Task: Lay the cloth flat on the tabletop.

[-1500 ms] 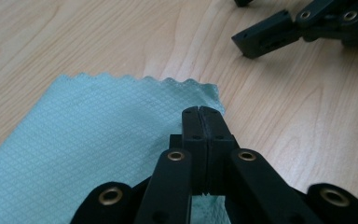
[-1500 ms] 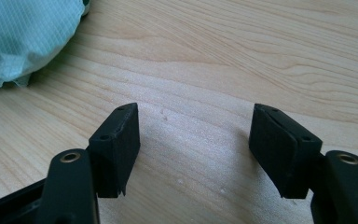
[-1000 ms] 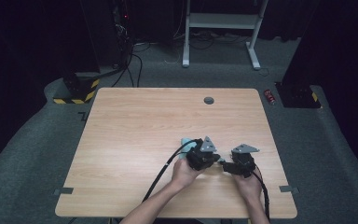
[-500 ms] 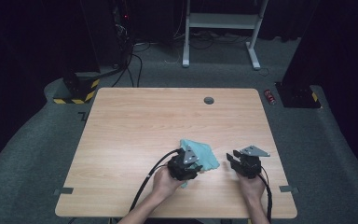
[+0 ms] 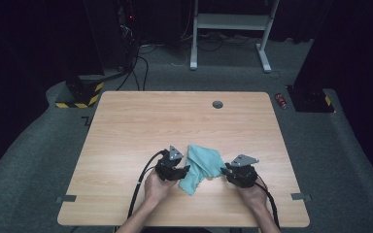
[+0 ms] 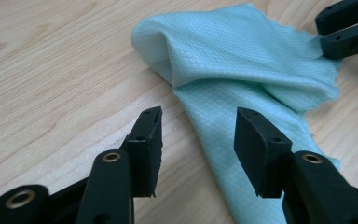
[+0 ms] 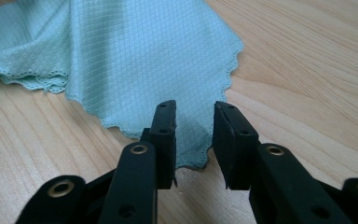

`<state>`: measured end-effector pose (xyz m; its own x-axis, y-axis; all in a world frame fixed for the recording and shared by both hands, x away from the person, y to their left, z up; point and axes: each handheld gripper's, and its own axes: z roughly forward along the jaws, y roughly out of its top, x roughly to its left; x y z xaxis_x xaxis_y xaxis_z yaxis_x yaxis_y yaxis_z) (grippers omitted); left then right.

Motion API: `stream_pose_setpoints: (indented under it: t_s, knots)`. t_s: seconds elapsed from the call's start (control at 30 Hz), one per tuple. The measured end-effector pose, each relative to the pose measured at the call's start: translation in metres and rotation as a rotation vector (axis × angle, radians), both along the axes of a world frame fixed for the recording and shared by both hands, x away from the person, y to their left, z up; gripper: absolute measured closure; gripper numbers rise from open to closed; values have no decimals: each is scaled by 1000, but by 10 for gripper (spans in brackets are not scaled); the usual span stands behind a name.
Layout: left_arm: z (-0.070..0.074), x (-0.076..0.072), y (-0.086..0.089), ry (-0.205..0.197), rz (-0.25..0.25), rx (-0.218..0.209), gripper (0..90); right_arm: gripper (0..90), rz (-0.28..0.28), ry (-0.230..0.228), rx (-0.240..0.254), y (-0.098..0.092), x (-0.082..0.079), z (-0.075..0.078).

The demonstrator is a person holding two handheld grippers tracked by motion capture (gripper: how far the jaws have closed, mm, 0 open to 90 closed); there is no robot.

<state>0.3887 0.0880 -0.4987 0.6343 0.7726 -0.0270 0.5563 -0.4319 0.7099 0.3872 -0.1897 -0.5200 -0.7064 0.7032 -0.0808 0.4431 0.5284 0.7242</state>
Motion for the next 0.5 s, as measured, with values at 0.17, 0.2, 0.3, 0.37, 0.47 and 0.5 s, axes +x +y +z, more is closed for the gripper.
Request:
stream_pose_setpoints:
  t_s: [0.17, 0.2, 0.3, 0.37, 0.47, 0.5]
  knots:
    - [-7, 10, -8, 40, 4, 8, 551, 887, -11, 17, 22, -4, 1, 0]
    - [-9, 14, -11, 49, -9, 25, 577, 890, -12, 20, 25, -5, 2, 0]
    - [-10, 18, -19, 76, -38, 29, 699, 895, -22, 12, 9, -5, 0, 0]
    - [-10, 20, -21, 76, -40, 23, 790, 898, -33, 6, 0, -5, -2, 0]
    - [-9, 21, -19, 75, -45, 23, 887, 900, -55, -2, 1, -8, -3, 1]
    - [-4, 21, -16, 55, -50, 34, 892, 900, -60, -10, 10, -9, -4, 1]
